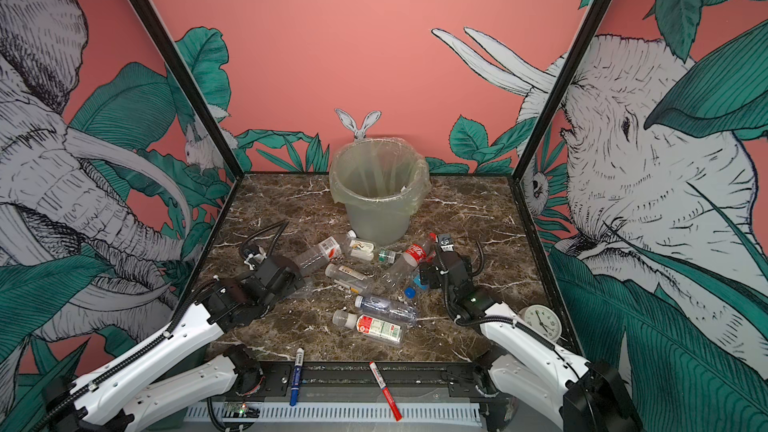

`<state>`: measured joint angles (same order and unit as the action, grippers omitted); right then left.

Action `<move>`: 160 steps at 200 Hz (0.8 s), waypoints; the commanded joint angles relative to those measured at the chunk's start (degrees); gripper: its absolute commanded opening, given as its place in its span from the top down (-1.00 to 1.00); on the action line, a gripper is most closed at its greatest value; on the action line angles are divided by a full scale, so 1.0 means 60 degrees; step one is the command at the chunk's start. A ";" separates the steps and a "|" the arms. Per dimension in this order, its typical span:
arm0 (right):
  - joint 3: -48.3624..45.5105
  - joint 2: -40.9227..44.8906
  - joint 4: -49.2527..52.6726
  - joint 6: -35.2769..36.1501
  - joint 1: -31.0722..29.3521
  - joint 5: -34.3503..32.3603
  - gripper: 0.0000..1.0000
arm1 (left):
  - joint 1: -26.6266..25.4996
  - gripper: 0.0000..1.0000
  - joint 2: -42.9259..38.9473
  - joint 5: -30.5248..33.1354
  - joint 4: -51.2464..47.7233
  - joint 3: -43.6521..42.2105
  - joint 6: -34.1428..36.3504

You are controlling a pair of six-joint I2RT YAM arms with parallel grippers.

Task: Throw the plastic bottles in the bin
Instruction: 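Withdraw the left arm back toward the bottle pile, then position the left gripper over another blue-labelled water bottle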

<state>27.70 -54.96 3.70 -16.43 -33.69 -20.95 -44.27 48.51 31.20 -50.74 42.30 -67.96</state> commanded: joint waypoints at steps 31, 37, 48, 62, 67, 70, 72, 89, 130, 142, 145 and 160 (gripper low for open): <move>-0.0049 -0.0025 -0.0193 -0.0172 0.0051 -0.0097 -0.98 | 0.0065 -0.99 0.0096 0.0137 0.0411 -0.0780 -0.1360; -0.0045 -0.0025 -0.0180 -0.0163 0.0050 -0.0097 -0.98 | 0.0080 -0.99 0.0220 0.0105 0.0501 -0.0816 -0.1336; -0.0050 -0.0010 -0.0178 -0.0172 0.0049 -0.0097 -0.98 | 0.0191 -0.99 0.0437 0.0035 0.0599 -0.0868 -0.1362; -0.0050 -0.0010 -0.0175 -0.0204 0.0051 -0.0097 -0.99 | 0.0480 -0.99 0.0520 -0.0222 0.0997 -0.1065 -0.1251; -0.0051 -0.0021 -0.0164 -0.0228 0.0056 -0.0087 -0.98 | 0.0617 -0.99 0.0514 -0.0364 0.1184 -0.1191 -0.1234; -0.0047 -0.0024 -0.0163 -0.0235 0.0048 -0.0076 -0.99 | 0.0852 -0.99 0.0493 -0.0470 0.1326 -0.1253 -0.1202; -0.0047 -0.0025 -0.0174 -0.0236 0.0049 -0.0070 -0.98 | 0.0960 -0.99 0.0468 -0.0550 0.1437 -0.1309 -0.1180; -0.0042 -0.0096 -0.0178 -0.0266 0.0053 -0.0024 -0.99 | 0.1528 -0.99 0.0341 -0.1044 0.2253 -0.1891 -0.1109; -0.0006 -0.0182 -0.0186 -0.0261 0.0051 -0.0009 -0.98 | 0.2602 -0.99 0.0840 -0.1934 0.3185 -0.2305 -0.0597; -0.0003 -0.0200 -0.0178 -0.0253 0.0060 0.0005 -0.99 | 0.2738 -0.99 0.1002 -0.2084 0.3470 -0.2329 -0.0471; -0.0010 -0.0213 -0.0178 -0.0251 0.0050 0.0018 -0.98 | 0.2759 -0.99 0.1043 -0.2112 0.3543 -0.2333 -0.0443; 0.0003 -0.0258 -0.0182 -0.0251 0.0051 0.0035 -0.98 | 0.2790 -0.99 0.1213 -0.2193 0.3831 -0.2348 -0.0369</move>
<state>27.70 -55.99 3.70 -17.58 -33.69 -20.71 -28.27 54.65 20.10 -32.32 28.91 -71.55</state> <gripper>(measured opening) 0.992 0.995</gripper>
